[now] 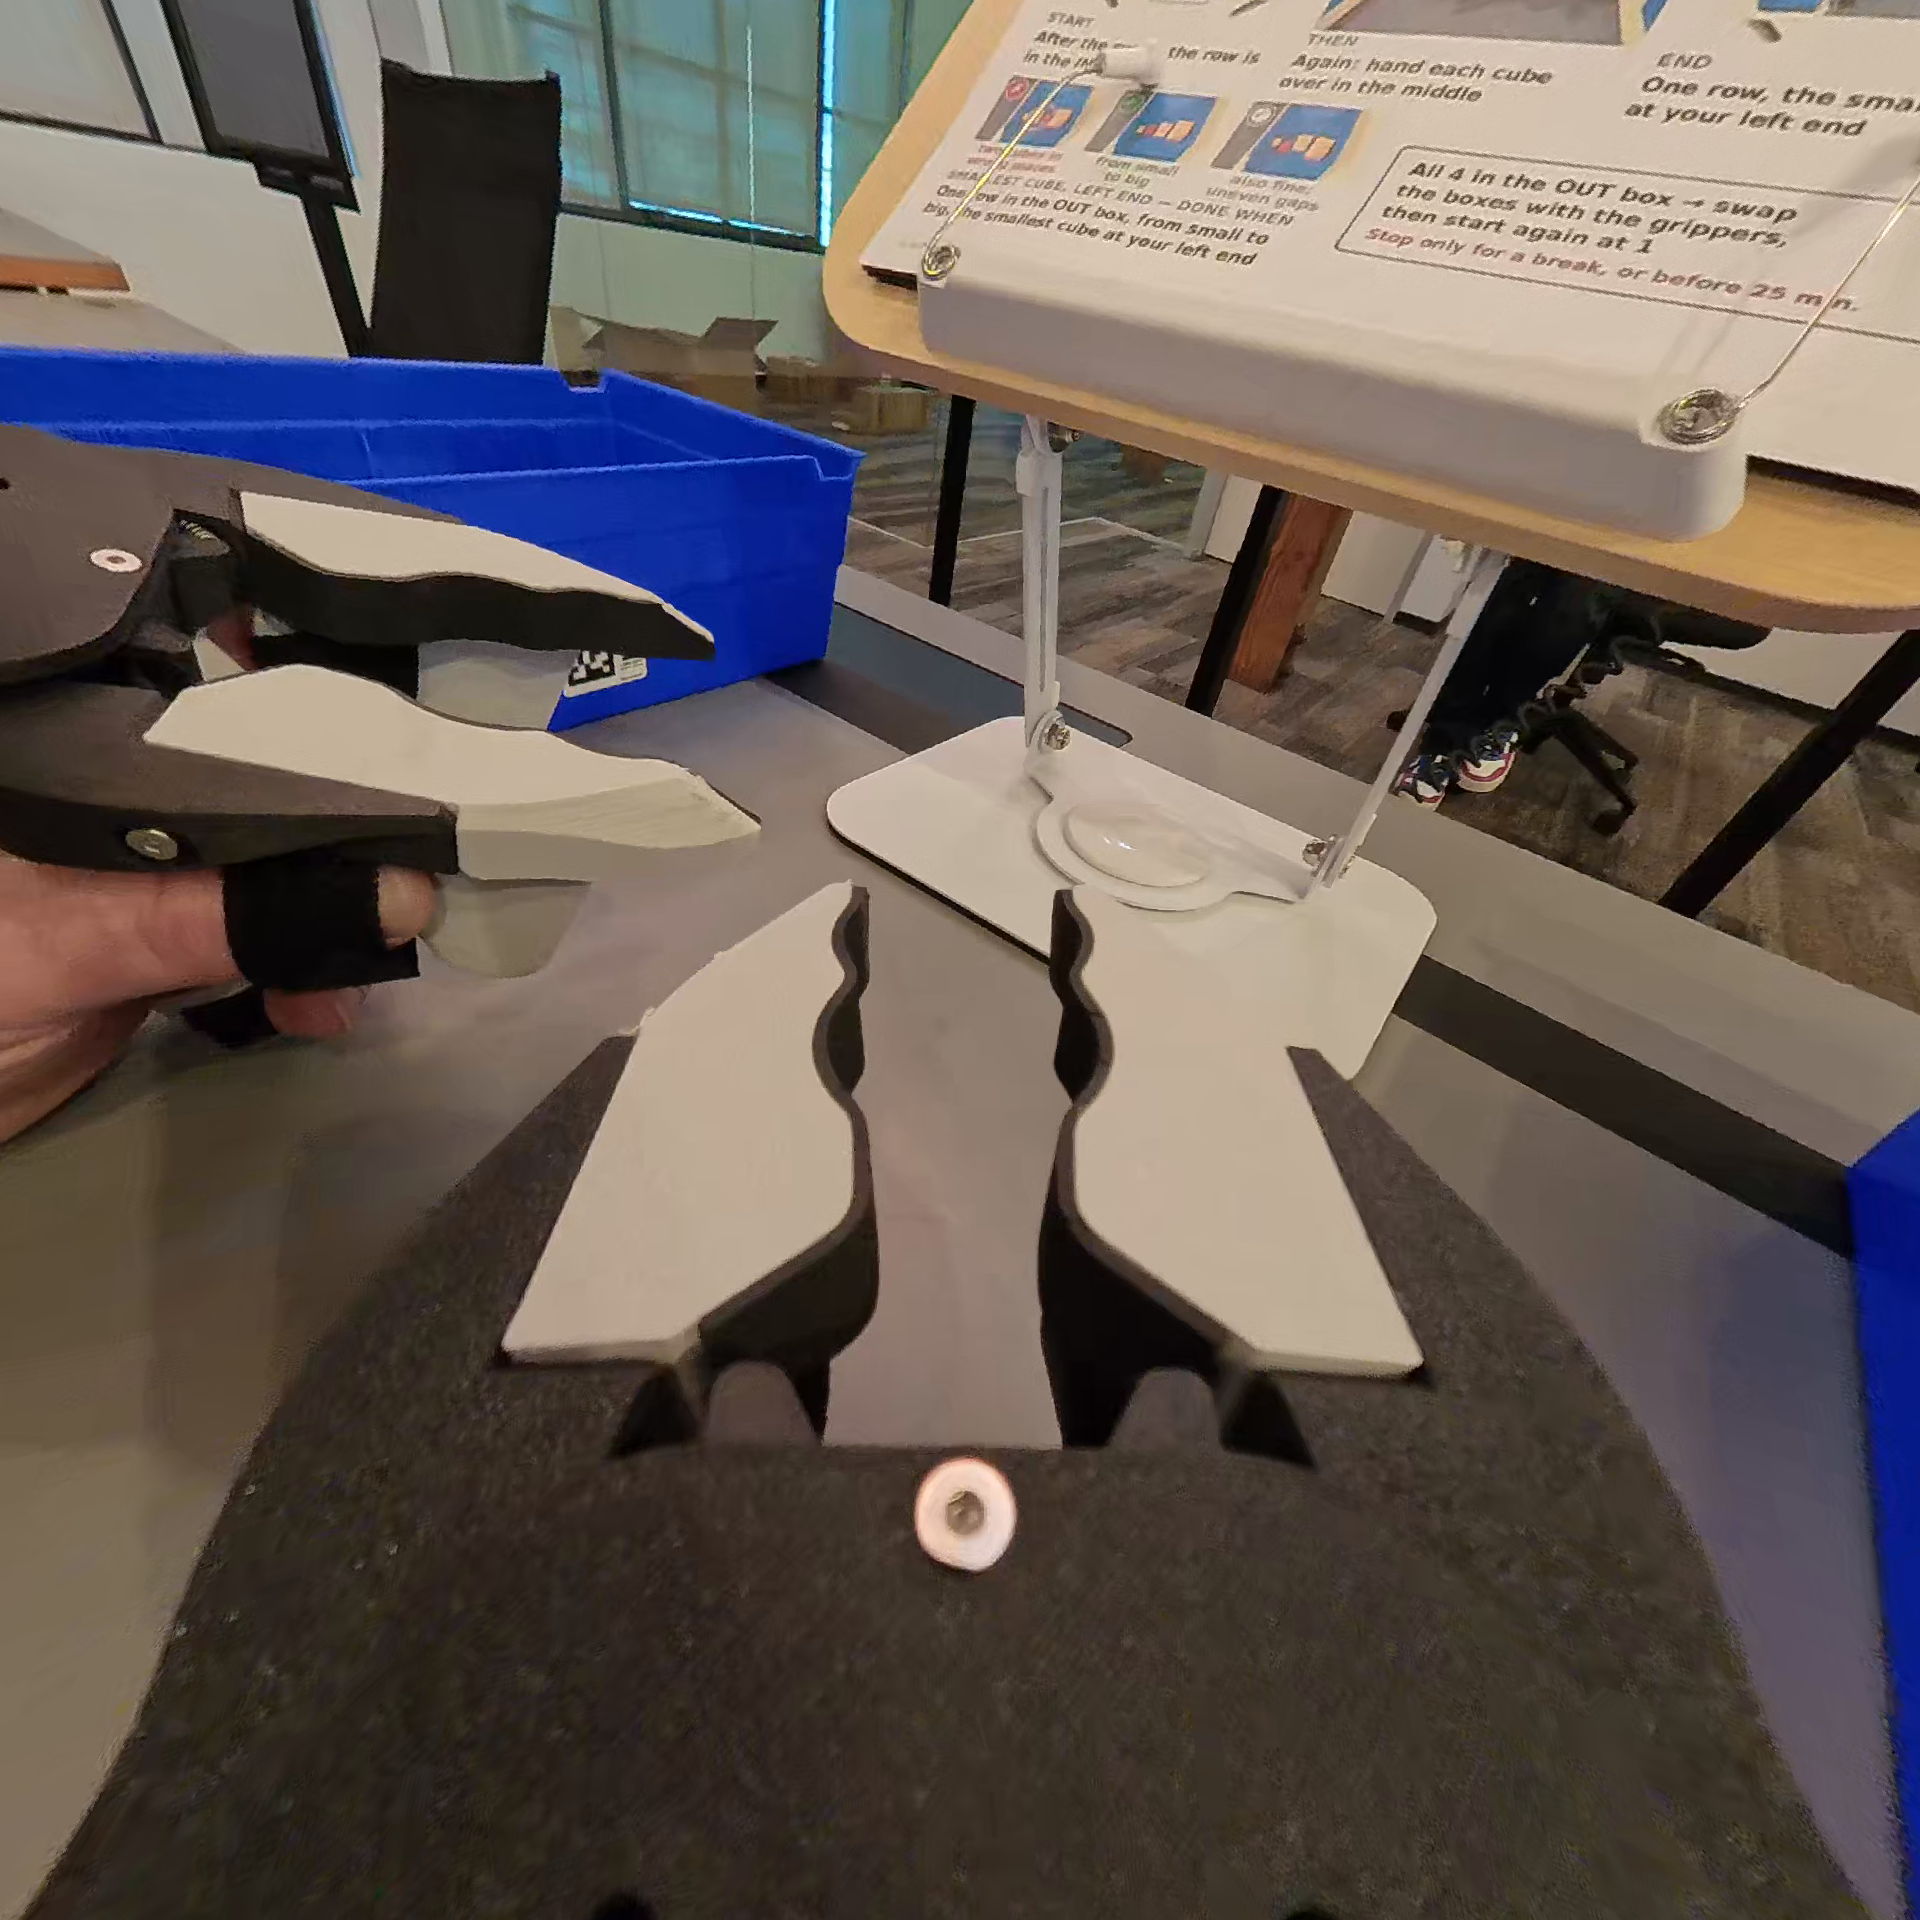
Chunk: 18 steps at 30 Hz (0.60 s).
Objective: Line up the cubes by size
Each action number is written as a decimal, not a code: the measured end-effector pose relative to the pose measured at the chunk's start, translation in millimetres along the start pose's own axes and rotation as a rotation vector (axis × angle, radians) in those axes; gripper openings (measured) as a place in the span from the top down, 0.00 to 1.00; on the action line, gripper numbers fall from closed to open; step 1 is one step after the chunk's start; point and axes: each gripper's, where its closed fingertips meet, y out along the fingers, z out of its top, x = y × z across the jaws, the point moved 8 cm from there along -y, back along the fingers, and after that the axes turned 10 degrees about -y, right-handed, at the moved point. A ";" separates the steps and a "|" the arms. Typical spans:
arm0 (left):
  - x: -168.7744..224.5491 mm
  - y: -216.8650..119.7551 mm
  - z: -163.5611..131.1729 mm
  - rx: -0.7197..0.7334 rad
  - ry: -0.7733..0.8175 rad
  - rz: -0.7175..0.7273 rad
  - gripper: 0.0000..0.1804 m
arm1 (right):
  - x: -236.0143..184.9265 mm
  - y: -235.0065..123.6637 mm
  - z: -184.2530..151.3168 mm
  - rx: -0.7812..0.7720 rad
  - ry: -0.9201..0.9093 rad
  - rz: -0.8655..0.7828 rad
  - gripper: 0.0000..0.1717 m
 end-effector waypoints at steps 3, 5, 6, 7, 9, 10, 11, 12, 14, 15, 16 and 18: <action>-3.4 -0.9 -0.1 0.003 -0.016 0.007 0.63 | -1.2 -1.0 0.2 0.006 -0.015 0.006 0.81; -2.7 -1.4 0.0 0.004 -0.005 0.010 0.63 | -2.8 -1.9 -0.1 0.007 -0.048 -0.004 0.81; -1.9 -1.2 -0.3 0.002 -0.001 0.009 0.63 | -3.8 -1.9 -0.2 0.006 -0.062 -0.001 0.82; -0.9 -1.1 -0.2 0.002 0.002 0.007 0.63 | -4.5 -1.7 -0.3 0.003 -0.071 0.000 0.82; 0.7 -0.7 -0.3 0.001 0.009 0.003 0.63 | -5.5 -1.3 -0.4 0.000 -0.080 0.003 0.82; 1.0 -0.6 -0.3 0.001 0.012 0.003 0.63 | -5.9 -1.5 -0.4 0.001 -0.084 0.004 0.82; 1.0 -0.6 -0.4 0.000 0.013 0.002 0.63 | -6.1 -1.3 -0.5 0.001 -0.088 0.005 0.82; 0.9 -0.6 -0.5 0.000 0.011 0.001 0.63 | -6.2 -1.3 -0.4 0.000 -0.089 0.004 0.82; 0.0 -0.1 -1.0 -0.002 0.004 0.001 0.63 | -6.3 -1.3 -0.5 0.000 -0.089 0.006 0.82; -0.5 0.1 -1.2 -0.003 0.001 0.001 0.63 | -6.2 -1.2 -0.6 -0.001 -0.088 0.006 0.82; -0.9 0.2 -1.2 -0.002 -0.003 0.000 0.63 | -6.3 -1.1 -0.7 -0.001 -0.089 0.007 0.82; -1.2 0.2 -1.1 -0.001 -0.005 0.000 0.63 | -6.5 -1.0 -1.0 -0.001 -0.099 0.008 0.82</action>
